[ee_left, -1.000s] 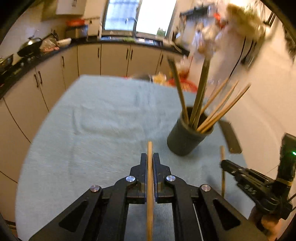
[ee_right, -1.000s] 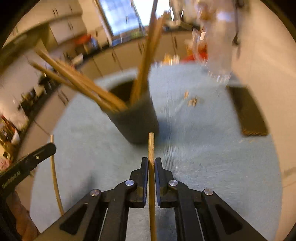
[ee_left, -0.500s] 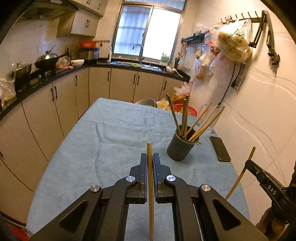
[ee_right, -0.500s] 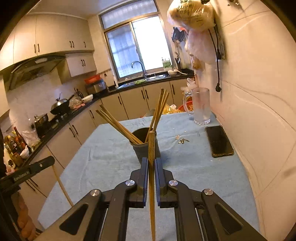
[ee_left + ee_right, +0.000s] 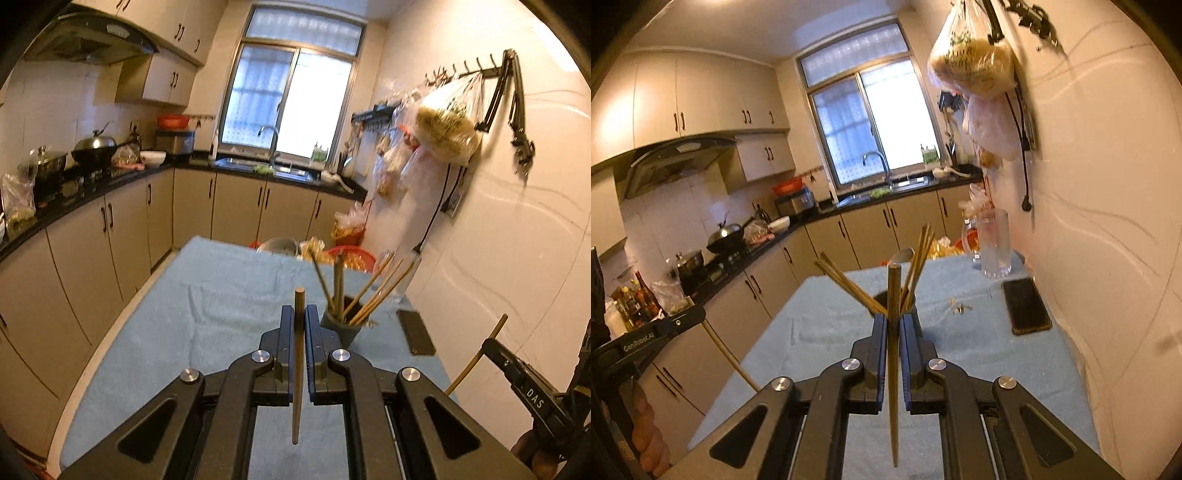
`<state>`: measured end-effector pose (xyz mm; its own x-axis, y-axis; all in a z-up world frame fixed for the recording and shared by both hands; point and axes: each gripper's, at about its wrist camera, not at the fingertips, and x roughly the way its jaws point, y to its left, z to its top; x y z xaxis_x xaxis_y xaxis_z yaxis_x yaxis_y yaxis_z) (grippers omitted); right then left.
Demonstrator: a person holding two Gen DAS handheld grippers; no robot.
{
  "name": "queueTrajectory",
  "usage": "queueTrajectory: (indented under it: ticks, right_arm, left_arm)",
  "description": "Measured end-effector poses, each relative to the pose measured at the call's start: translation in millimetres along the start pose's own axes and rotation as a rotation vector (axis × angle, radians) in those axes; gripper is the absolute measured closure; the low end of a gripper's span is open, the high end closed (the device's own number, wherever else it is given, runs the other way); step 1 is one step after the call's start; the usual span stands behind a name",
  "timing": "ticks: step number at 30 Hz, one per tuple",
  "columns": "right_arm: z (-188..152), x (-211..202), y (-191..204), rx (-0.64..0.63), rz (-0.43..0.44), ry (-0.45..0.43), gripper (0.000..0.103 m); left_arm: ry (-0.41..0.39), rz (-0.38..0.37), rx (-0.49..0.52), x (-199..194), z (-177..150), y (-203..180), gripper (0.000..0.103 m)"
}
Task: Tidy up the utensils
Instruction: 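Lift both held chopsticks and carry them above the black cup, then lower both chopsticks into the black cup and open both grippers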
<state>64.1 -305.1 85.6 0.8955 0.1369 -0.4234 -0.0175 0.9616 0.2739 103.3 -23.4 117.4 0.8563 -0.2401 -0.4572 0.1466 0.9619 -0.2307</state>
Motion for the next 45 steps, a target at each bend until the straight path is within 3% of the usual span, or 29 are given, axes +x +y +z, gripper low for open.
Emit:
queueTrajectory:
  ticks: [11,22,30,45]
  right_arm:
    - [44.7,3.8,5.9,-0.006,0.029,-0.078,0.095]
    - [102.2,52.1,-0.7,0.01,0.05,-0.146,0.095]
    - [128.1,97.2,-2.2,0.02,0.049,-0.17,0.095]
    - [106.9,160.8,-15.7,0.059,0.02,-0.116,0.095]
  left_arm:
    - [-0.073,-0.095,0.006,5.5,57.8,-27.6,0.098]
    - [-0.142,-0.146,0.04,59.8,115.6,-62.7,0.098]
    - [-0.148,-0.118,0.051,116.0,123.0,-69.8,0.098]
    - [-0.116,-0.077,0.052,174.1,105.6,-71.5,0.098]
